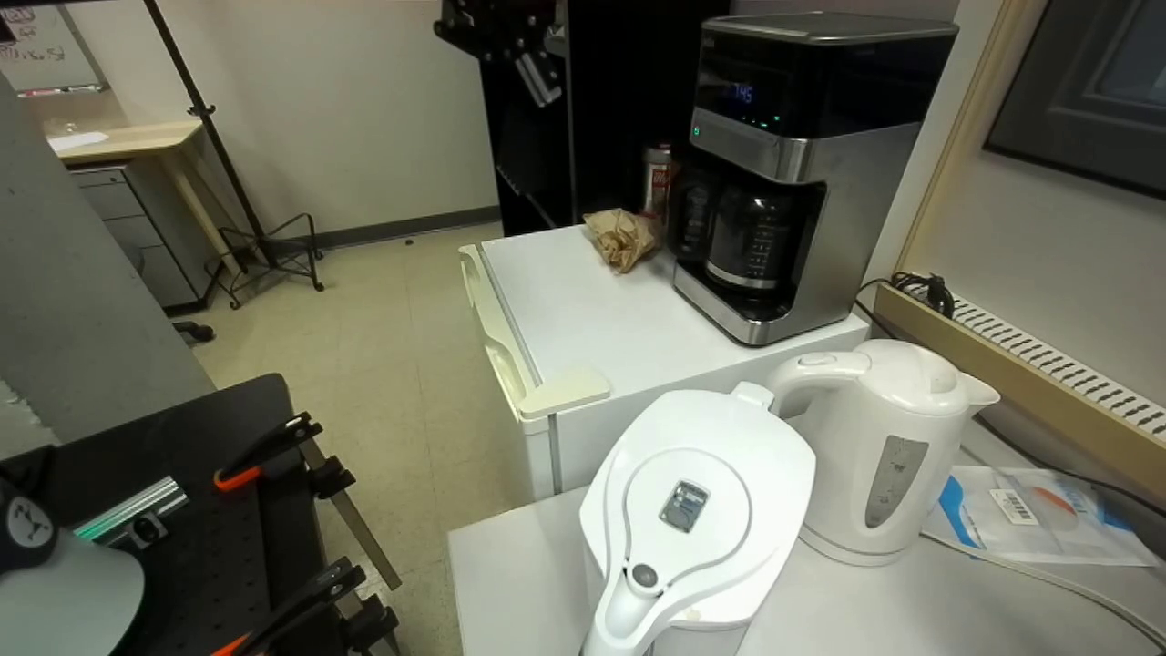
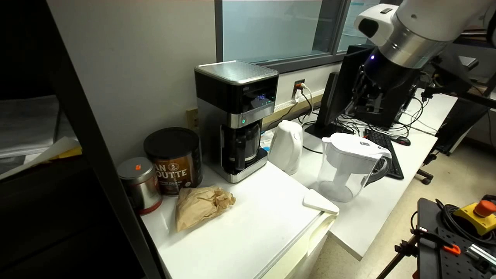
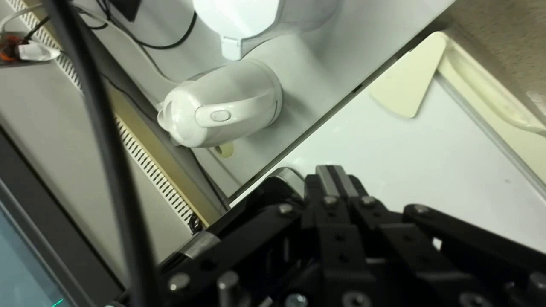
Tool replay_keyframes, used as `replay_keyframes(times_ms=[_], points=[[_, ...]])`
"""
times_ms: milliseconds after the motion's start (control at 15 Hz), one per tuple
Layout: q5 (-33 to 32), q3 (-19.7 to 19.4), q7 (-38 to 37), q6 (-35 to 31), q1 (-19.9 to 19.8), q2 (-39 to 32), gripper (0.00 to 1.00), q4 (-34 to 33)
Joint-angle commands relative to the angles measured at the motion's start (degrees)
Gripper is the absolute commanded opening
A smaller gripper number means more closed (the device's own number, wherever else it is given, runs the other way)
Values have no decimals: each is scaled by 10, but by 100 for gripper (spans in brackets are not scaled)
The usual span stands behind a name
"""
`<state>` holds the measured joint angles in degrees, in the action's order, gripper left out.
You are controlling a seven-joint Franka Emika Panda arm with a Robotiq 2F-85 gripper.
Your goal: Press a button on the coffeemaker.
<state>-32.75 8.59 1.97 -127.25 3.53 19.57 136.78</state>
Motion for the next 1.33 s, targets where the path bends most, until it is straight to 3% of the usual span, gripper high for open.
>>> replay_keyframes(times_ms=[0,467,933,1267], points=[[-83,1,-51,-78,-23,-46,1,-9],[-218,-14,-174,-182,-41,-147,1,-56],[-291,-39,-266,-205,-31,-235,1,-139],[-325,-34,-312,-208,-41,-286,0,-191]])
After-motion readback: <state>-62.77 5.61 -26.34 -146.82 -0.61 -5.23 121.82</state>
